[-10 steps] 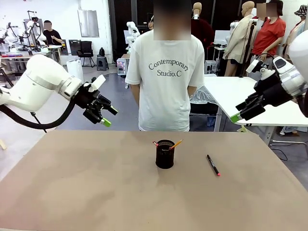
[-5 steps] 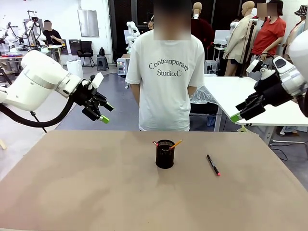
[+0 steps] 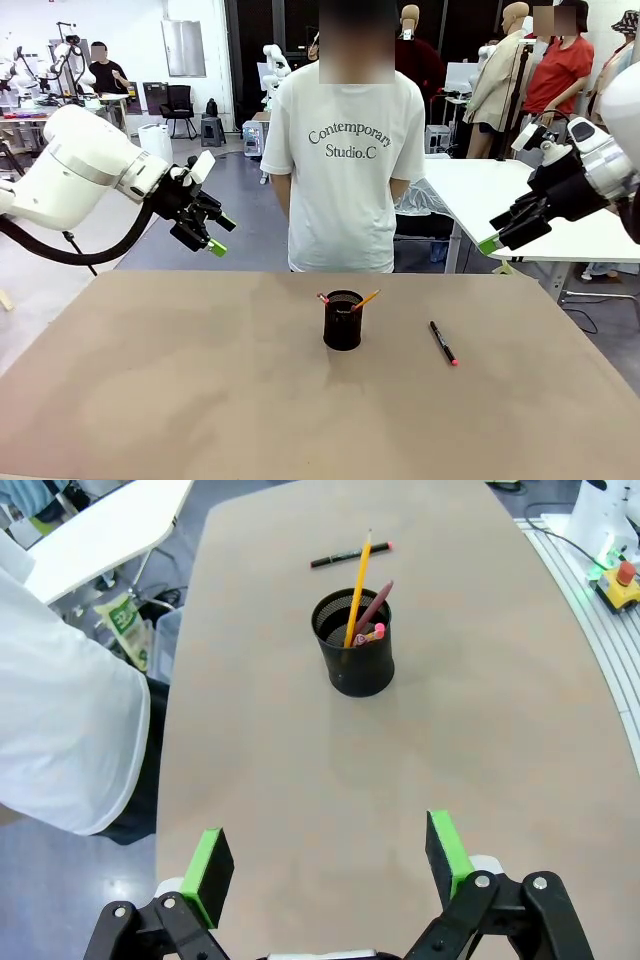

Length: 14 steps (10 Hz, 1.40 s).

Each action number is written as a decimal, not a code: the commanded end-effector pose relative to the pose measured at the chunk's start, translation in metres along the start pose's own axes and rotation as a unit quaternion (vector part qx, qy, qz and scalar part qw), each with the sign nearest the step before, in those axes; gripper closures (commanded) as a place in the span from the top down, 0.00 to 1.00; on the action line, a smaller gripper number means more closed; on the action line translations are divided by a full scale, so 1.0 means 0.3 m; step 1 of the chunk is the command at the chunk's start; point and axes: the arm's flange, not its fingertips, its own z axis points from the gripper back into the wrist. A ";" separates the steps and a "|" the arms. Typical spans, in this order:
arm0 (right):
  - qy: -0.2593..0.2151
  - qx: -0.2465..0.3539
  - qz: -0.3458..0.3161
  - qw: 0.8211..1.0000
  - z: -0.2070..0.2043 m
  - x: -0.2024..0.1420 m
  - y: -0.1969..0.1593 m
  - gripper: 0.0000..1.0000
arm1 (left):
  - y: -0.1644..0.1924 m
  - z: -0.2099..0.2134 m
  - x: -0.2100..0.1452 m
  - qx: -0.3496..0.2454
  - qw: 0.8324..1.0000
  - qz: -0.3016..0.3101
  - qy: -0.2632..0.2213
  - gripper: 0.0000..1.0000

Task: Place the pens into the pen holder.
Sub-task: Pick up a writing instrument from the table and place it into the Pen holder.

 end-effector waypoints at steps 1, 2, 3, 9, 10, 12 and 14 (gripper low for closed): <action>-0.015 0.004 0.000 1.000 0.000 0.002 -0.005 1.00 | 0.000 -0.002 0.001 0.001 1.000 -0.002 0.005 1.00; -0.015 0.004 0.000 1.000 0.000 0.002 -0.005 1.00 | 0.000 -0.002 0.001 0.001 1.000 -0.002 0.005 1.00; -0.015 0.004 0.000 1.000 0.000 0.002 -0.005 1.00 | 0.000 -0.002 0.001 0.001 1.000 -0.002 0.005 1.00; -0.015 0.004 0.000 1.000 0.000 0.002 -0.005 1.00 | 0.000 -0.002 0.001 0.001 1.000 -0.002 0.005 1.00; -0.015 0.004 0.000 1.000 0.000 0.002 -0.005 1.00 | 0.000 -0.002 0.001 0.001 1.000 -0.002 0.005 1.00; 0.018 0.028 -0.016 0.999 -0.039 0.013 0.023 1.00 | 0.000 -0.002 0.001 0.001 1.000 -0.002 0.005 1.00; 0.085 0.000 -0.037 0.996 -0.168 0.041 0.027 1.00 | 0.000 -0.002 0.001 0.001 1.000 -0.002 0.005 1.00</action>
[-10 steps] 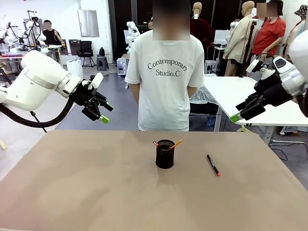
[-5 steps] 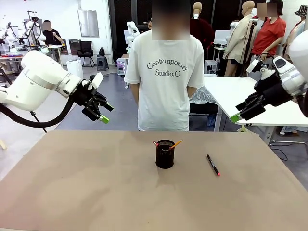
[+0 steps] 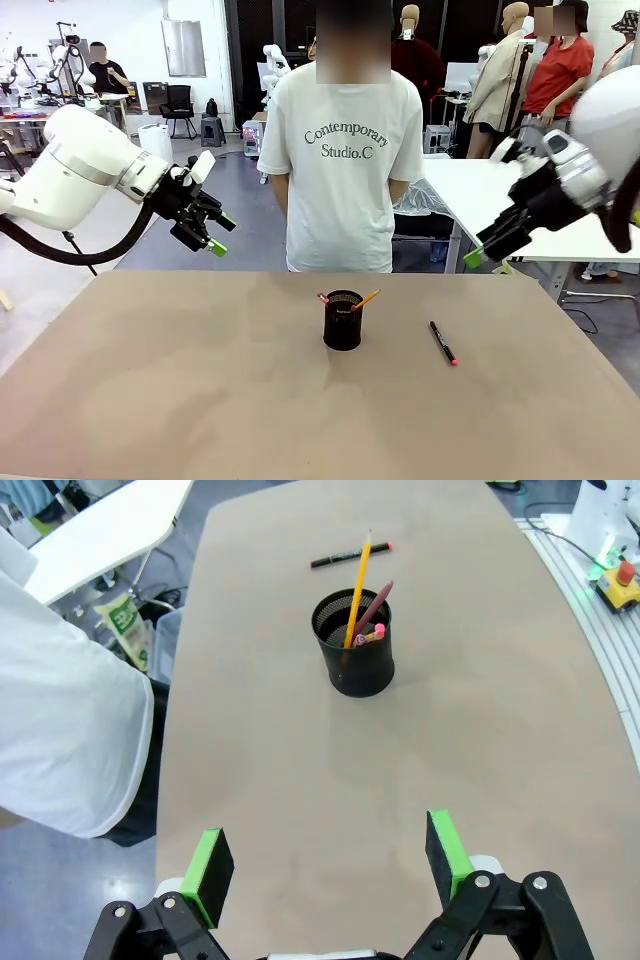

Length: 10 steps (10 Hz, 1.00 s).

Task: Place the pens into the pen holder.
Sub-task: Pick up a writing instrument from the table and place it into the Pen holder.

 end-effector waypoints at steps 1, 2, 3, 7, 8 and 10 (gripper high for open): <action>0.089 -0.002 -0.026 0.996 -0.104 0.026 0.003 1.00 | 0.000 -0.001 0.000 0.001 1.000 -0.002 0.005 1.00; 0.113 -0.016 -0.037 0.993 -0.159 0.024 0.002 1.00 | 0.000 -0.001 0.000 0.001 1.000 -0.002 0.005 1.00; 0.134 -0.045 -0.065 0.988 -0.209 0.028 -0.008 1.00 | 0.000 -0.001 0.000 0.001 1.000 -0.002 0.005 1.00; 0.187 -0.142 -0.214 0.948 -0.399 0.005 -0.060 1.00 | 0.000 -0.001 0.000 0.001 1.000 -0.002 0.005 1.00; 0.190 -0.143 -0.251 0.938 -0.437 0.011 -0.099 1.00 | 0.000 -0.001 0.000 0.001 1.000 -0.002 0.005 1.00; 0.200 -0.152 -0.296 0.921 -0.475 0.003 -0.153 1.00 | 0.000 -0.001 0.000 0.001 1.000 -0.002 0.005 1.00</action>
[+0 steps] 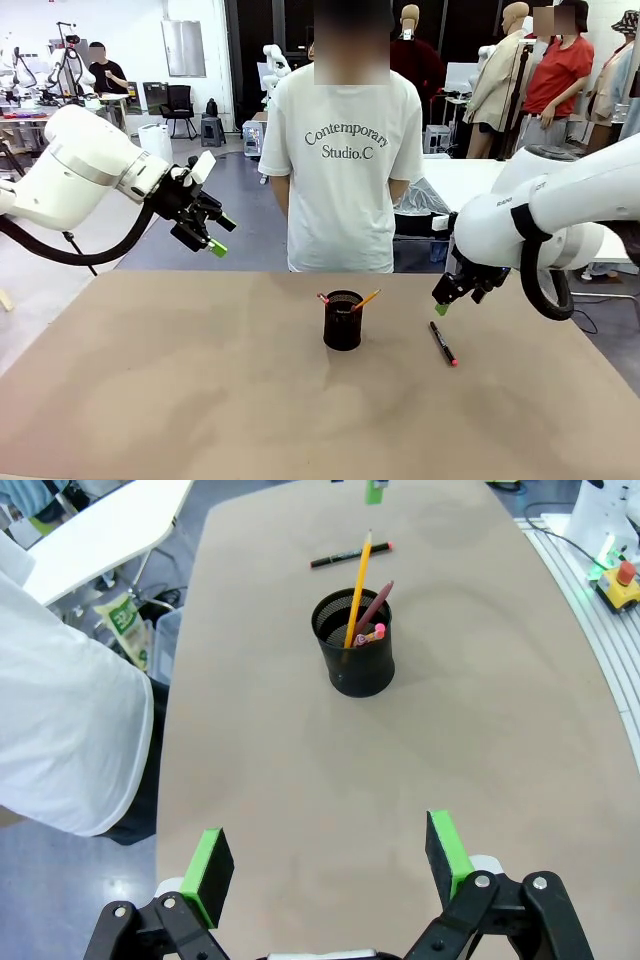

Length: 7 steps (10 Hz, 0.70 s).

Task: Place the pens into the pen holder.
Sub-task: Pick up a writing instrument from the table and place it into the Pen holder.

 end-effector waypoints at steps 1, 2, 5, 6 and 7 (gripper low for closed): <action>0.019 -0.010 -0.042 0.999 -0.019 0.098 -0.018 1.00 | -0.001 0.001 0.000 0.001 1.000 -0.002 0.005 1.00; 0.030 -0.002 -0.046 0.998 -0.024 0.110 -0.029 1.00 | -0.001 0.001 0.000 0.001 1.000 -0.002 0.005 1.00; 0.015 0.004 -0.035 0.999 -0.032 0.062 -0.029 1.00 | -0.001 0.001 0.000 0.001 1.000 -0.002 0.005 1.00; 0.015 0.004 -0.035 0.999 -0.032 0.062 -0.029 1.00 | -0.001 0.001 0.000 0.001 1.000 -0.002 0.005 1.00; 0.017 0.032 -0.011 0.999 -0.031 0.088 -0.023 1.00 | -0.001 0.001 0.000 0.001 1.000 -0.002 0.005 1.00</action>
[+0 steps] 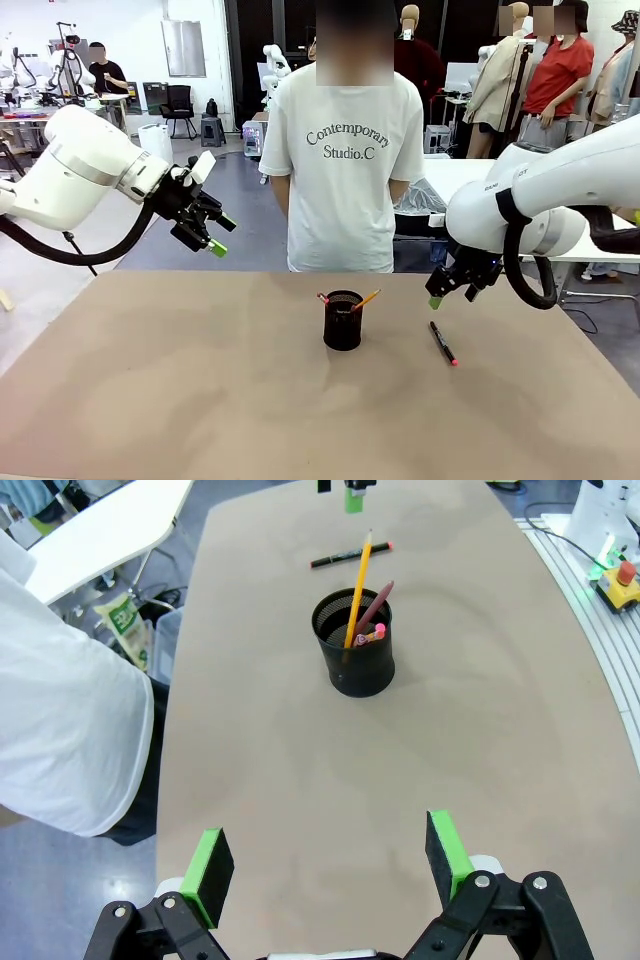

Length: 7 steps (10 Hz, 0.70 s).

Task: Place the pens into the pen holder.
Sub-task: Pick up a writing instrument from the table and place it into the Pen holder.

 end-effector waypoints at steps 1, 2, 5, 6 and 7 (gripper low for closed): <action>0.007 -0.005 0.005 1.000 -0.018 0.056 0.002 1.00 | -0.001 0.001 0.000 0.001 1.000 -0.002 0.005 1.00; 0.025 -0.011 -0.016 0.999 -0.041 0.087 0.000 1.00 | -0.001 0.001 0.000 0.001 1.000 -0.002 0.005 1.00; 0.066 -0.036 -0.048 0.996 -0.135 0.108 0.004 1.00 | -0.001 0.001 0.000 0.001 1.000 -0.002 0.005 1.00; 0.080 -0.037 -0.051 0.995 -0.156 0.124 -0.003 1.00 | -0.001 0.001 0.000 0.001 1.000 -0.002 0.005 1.00; 0.083 -0.044 -0.061 0.994 -0.185 0.126 -0.007 1.00 | -0.001 0.001 0.000 0.001 1.000 -0.002 0.005 1.00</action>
